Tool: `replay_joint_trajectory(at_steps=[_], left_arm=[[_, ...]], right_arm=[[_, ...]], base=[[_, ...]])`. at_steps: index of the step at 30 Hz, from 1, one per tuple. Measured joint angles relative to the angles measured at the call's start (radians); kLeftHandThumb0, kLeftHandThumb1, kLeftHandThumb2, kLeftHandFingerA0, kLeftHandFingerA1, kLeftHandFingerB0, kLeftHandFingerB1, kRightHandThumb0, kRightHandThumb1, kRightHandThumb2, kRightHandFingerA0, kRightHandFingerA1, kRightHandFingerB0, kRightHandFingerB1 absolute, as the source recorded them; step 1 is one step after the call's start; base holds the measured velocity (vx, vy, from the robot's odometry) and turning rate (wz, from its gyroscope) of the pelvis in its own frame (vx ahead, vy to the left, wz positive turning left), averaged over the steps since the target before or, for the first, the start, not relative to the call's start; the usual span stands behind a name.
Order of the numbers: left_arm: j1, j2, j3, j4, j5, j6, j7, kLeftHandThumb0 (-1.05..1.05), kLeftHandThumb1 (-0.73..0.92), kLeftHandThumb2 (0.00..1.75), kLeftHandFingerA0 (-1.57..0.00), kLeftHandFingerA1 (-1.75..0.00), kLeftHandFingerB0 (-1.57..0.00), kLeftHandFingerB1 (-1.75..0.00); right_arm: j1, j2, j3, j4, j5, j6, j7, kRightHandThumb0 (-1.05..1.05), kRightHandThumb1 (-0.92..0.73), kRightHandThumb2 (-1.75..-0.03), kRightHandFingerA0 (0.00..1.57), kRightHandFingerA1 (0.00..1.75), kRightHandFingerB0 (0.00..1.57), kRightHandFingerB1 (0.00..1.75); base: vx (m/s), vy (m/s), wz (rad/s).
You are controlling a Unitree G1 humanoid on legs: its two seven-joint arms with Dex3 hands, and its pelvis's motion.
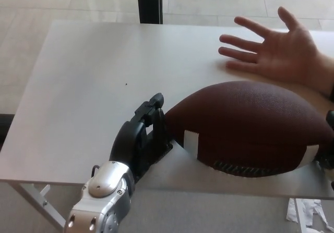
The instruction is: The robot uses both its hands to grab the left and right ends of a football kept in the middle of the desk infront of it, lifts it up and places it in the palm of a person
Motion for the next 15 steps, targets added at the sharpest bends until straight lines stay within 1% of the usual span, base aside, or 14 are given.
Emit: replay_joint_trajectory(at_steps=[1,2,3,5,6,7,8,9,10,11,12,13,14,15], left_arm=[[-0.007,-0.007,0.006,0.006,-0.001,0.004,0.002,-1.05,0.92,0.91,-0.19,-0.57,0.00,-0.11],[-0.015,-0.014,0.011,0.014,-0.002,0.007,0.004,-1.04,0.92,0.92,-0.21,-0.58,0.00,-0.13],[-0.022,-0.019,0.015,0.020,-0.002,0.009,0.006,-1.04,0.92,0.92,-0.24,-0.60,0.00,-0.15],[-0.033,-0.021,0.021,0.029,-0.002,0.015,0.011,-1.04,0.92,0.92,-0.26,-0.61,0.00,-0.16],[-0.039,-0.022,0.024,0.033,-0.002,0.017,0.013,-1.04,0.86,1.31,-0.29,-0.64,-0.07,0.00],[-0.048,-0.023,0.024,0.042,-0.002,0.019,0.014,-1.04,0.86,1.31,-0.29,-0.64,-0.07,0.00],[-0.055,-0.024,0.025,0.048,-0.002,0.020,0.014,-0.99,0.83,1.30,-0.32,-0.66,0.00,-0.04],[-0.062,-0.024,0.025,0.056,-0.002,0.020,0.015,-1.01,0.84,1.29,-0.41,-0.71,-0.08,-0.05],[-0.068,-0.025,0.025,0.065,-0.002,0.020,0.015,-1.05,0.92,0.90,-0.42,-0.69,0.00,-0.22],[-0.074,-0.026,0.024,0.074,-0.002,0.020,0.016,-0.97,0.83,1.28,-0.44,-0.73,-0.08,-0.11],[-0.079,-0.027,0.023,0.080,-0.001,0.020,0.017,-1.03,0.88,1.29,-0.49,-0.77,-0.11,-0.12],[-0.083,-0.028,0.023,0.085,-0.001,0.020,0.019,-1.00,0.85,1.27,-0.56,-0.80,-0.10,-0.16],[-0.088,-0.029,0.024,0.092,-0.001,0.020,0.021,-0.99,0.85,1.27,-0.58,-0.81,-0.10,-0.16],[-0.096,-0.030,0.025,0.101,-0.001,0.021,0.024,-1.03,0.87,1.28,-0.55,-0.76,-0.12,-0.11]], right_arm=[[-0.015,-0.005,-0.005,0.000,0.002,0.005,0.002,-0.96,-0.83,-1.25,0.15,0.49,0.01,0.31],[-0.030,-0.006,-0.014,0.000,0.005,0.012,0.002,-1.04,-0.92,-0.88,0.21,0.42,0.06,0.26],[-0.044,-0.006,-0.020,0.000,0.008,0.017,0.003,-1.04,-0.91,-0.89,0.22,0.42,0.07,0.26],[-0.064,-0.006,-0.027,-0.002,0.012,0.023,0.003,-1.04,-0.92,-0.88,0.21,0.42,0.06,0.25],[-0.073,-0.006,-0.028,-0.002,0.014,0.025,0.005,-1.04,-0.92,-0.90,0.21,0.42,0.06,0.26],[-0.080,-0.006,-0.028,-0.002,0.017,0.027,0.005,-1.04,-0.92,-0.90,0.21,0.42,0.06,0.26],[-0.083,-0.006,-0.027,-0.003,0.018,0.028,0.006,-1.04,-0.92,-0.89,0.22,0.42,0.06,0.26],[-0.084,-0.005,-0.026,-0.004,0.020,0.029,0.006,-1.05,-0.92,-0.90,0.23,0.44,0.06,0.25],[-0.084,-0.005,-0.024,-0.005,0.021,0.031,0.006,-1.05,-0.92,-0.90,0.23,0.43,0.06,0.25],[-0.084,-0.004,-0.023,-0.007,0.022,0.033,0.007,-0.93,-0.84,-1.24,0.20,0.50,0.06,0.27],[-0.084,-0.004,-0.022,-0.007,0.023,0.036,0.008,-1.04,-0.92,-0.91,0.25,0.44,0.04,0.23],[-0.084,-0.003,-0.020,-0.009,0.025,0.039,0.008,-1.05,-0.92,-1.32,0.20,0.51,0.04,0.12],[-0.084,-0.003,-0.018,-0.010,0.026,0.042,0.010,-1.04,-0.92,-0.92,0.25,0.43,0.00,0.18],[-0.083,-0.005,-0.014,-0.010,0.027,0.044,0.014,-1.05,-0.92,-0.91,0.29,0.42,0.00,0.17]], base=[[0.00,0.000,0.00],[0.00,0.000,0.00],[0.00,0.000,0.00],[0.00,0.000,0.00],[0.00,0.000,0.00],[0.00,0.000,0.00],[0.00,0.000,0.00],[0.00,0.000,0.00],[0.00,0.000,0.00],[0.00,0.000,0.00],[0.00,0.000,0.00],[0.00,0.000,0.00],[0.00,0.000,0.00],[0.00,0.000,0.00]])
